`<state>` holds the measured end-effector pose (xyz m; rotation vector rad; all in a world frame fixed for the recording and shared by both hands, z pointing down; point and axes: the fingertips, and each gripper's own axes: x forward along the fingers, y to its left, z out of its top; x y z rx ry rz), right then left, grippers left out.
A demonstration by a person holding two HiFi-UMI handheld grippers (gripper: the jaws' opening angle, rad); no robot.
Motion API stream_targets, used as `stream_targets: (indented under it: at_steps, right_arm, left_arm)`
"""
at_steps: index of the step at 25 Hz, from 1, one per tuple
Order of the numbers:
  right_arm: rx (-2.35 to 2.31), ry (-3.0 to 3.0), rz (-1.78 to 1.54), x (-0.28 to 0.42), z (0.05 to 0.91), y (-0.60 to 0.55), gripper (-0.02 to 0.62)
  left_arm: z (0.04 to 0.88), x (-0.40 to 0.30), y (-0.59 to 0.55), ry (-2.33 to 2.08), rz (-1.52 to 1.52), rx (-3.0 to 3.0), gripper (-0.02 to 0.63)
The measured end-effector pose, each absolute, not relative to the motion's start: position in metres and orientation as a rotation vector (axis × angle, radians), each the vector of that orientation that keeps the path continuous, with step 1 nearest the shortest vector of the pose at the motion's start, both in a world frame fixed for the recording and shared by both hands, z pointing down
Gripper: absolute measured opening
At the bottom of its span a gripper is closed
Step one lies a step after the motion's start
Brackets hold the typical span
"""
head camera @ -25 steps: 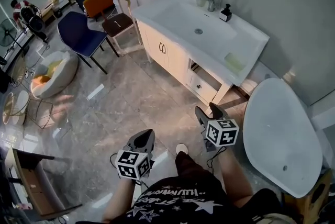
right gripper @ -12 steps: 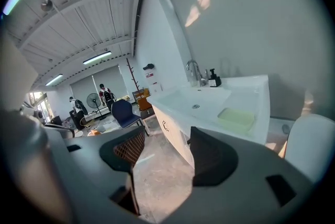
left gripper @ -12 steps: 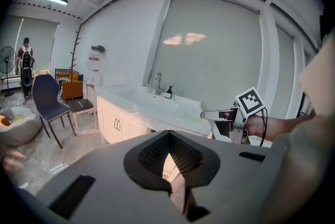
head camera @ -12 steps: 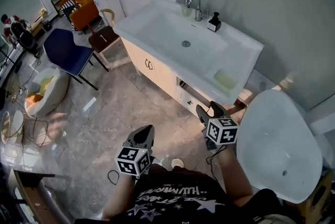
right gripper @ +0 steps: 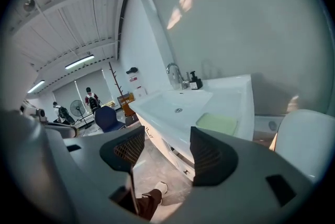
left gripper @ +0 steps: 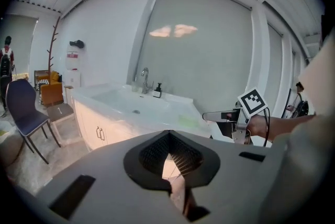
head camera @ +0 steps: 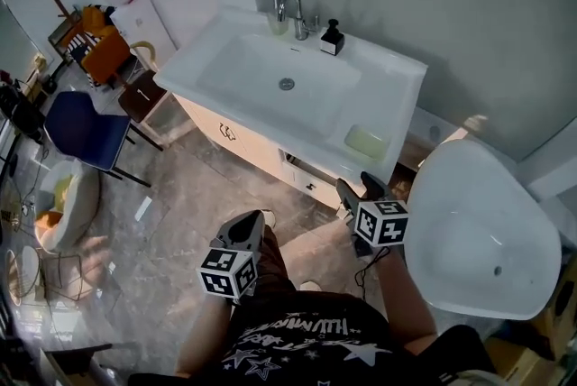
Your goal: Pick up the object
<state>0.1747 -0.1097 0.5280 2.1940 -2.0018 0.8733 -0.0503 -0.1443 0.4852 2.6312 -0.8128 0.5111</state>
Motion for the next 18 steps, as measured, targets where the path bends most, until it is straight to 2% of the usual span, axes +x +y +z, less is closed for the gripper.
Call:
stream_targets:
  at_steps: [18]
  right_arm:
    - [2.55,-1.397,1.047,0.262,0.572,-0.209,0.267]
  left_arm:
    - [0.506,0.094,-0.341,-0.184,0.676,2.755,0.015]
